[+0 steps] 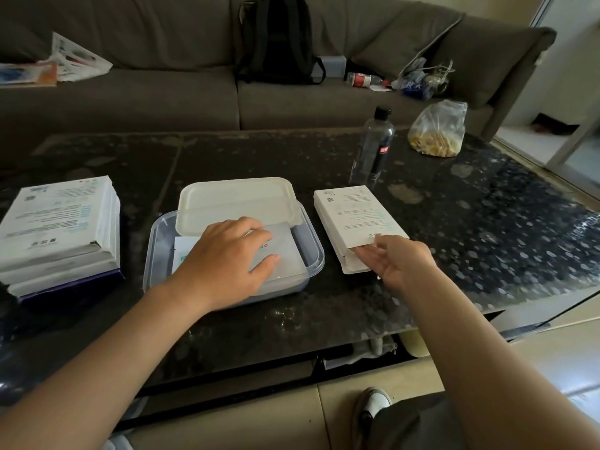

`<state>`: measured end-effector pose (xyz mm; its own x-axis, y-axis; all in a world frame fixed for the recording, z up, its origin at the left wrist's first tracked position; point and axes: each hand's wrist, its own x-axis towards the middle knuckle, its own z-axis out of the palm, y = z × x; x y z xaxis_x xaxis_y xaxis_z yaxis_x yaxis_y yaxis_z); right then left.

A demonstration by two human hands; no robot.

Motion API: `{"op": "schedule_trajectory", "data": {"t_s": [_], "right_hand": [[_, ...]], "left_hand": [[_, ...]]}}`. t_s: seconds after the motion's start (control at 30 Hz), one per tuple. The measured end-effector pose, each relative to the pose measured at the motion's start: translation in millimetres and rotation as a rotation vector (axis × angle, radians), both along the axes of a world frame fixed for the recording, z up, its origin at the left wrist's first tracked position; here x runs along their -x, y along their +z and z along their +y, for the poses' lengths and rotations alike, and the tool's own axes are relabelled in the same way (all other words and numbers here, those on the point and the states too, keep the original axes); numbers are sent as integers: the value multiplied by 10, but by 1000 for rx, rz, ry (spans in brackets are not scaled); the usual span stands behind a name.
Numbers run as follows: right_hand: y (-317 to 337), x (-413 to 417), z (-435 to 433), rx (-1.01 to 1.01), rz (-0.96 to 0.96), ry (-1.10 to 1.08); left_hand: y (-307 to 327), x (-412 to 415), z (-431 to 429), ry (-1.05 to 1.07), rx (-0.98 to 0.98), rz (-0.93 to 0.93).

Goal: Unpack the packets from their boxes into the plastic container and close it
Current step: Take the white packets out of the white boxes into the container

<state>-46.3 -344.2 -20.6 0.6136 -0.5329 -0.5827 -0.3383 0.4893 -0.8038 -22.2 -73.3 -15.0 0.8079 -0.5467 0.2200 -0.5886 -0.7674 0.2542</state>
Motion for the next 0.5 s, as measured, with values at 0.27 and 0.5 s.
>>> {"op": "schedule_trajectory", "data": {"t_s": [0.27, 0.5], "right_hand": [[185, 104, 56, 612, 165, 195], [562, 12, 753, 884, -49, 449]], "left_hand": [[68, -30, 64, 33, 34, 8], [199, -52, 425, 159, 48, -24]]}}
